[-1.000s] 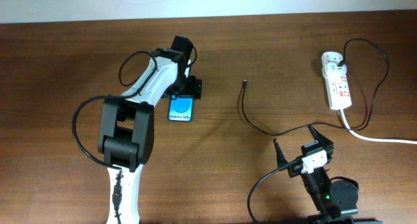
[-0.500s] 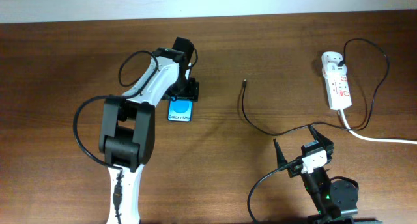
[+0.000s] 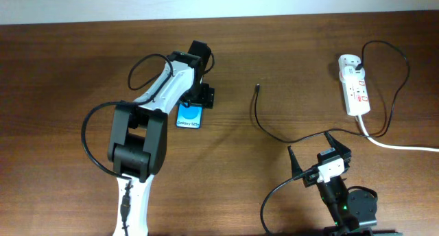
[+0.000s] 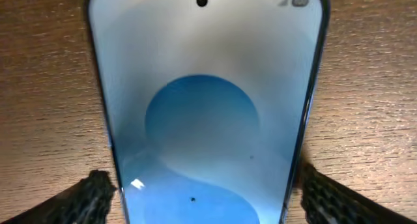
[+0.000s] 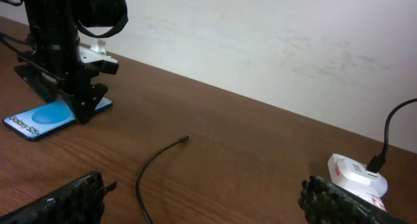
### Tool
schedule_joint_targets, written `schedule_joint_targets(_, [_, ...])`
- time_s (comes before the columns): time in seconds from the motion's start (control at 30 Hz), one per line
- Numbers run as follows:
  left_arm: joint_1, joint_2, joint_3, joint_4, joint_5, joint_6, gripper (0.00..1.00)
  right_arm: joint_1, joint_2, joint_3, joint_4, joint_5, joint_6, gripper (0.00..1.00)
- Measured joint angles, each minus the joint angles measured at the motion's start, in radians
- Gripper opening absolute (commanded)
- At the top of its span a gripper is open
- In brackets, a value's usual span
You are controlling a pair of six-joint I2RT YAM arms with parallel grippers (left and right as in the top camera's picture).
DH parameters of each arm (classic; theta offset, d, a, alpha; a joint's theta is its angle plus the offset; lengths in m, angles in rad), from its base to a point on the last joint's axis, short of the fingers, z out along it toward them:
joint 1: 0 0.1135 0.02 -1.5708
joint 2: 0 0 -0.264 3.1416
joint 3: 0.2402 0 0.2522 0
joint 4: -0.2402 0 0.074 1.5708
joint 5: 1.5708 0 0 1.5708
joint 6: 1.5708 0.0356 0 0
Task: Plug charger to phone and switch on socket
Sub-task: 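Close the left gripper on the phone's top edge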
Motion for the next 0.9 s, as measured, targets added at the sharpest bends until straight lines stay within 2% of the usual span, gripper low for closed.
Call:
schedule_joint_targets(0.2, [-0.001,0.0,0.0,0.002,0.001,0.0,0.97,0.0,0.0,0.0,0.0,0.0,0.0,0.98])
schedule_joint_targets(0.37, [-0.002,0.0,0.0,0.003,0.001,0.0,1.0,0.0,0.0,0.0,0.0,0.0,0.0,0.98])
schedule_joint_targets(0.9, [-0.002,-0.005,-0.024,0.087,0.012,0.0,0.99,0.0,0.0,0.0,0.0,0.0,0.0,0.98])
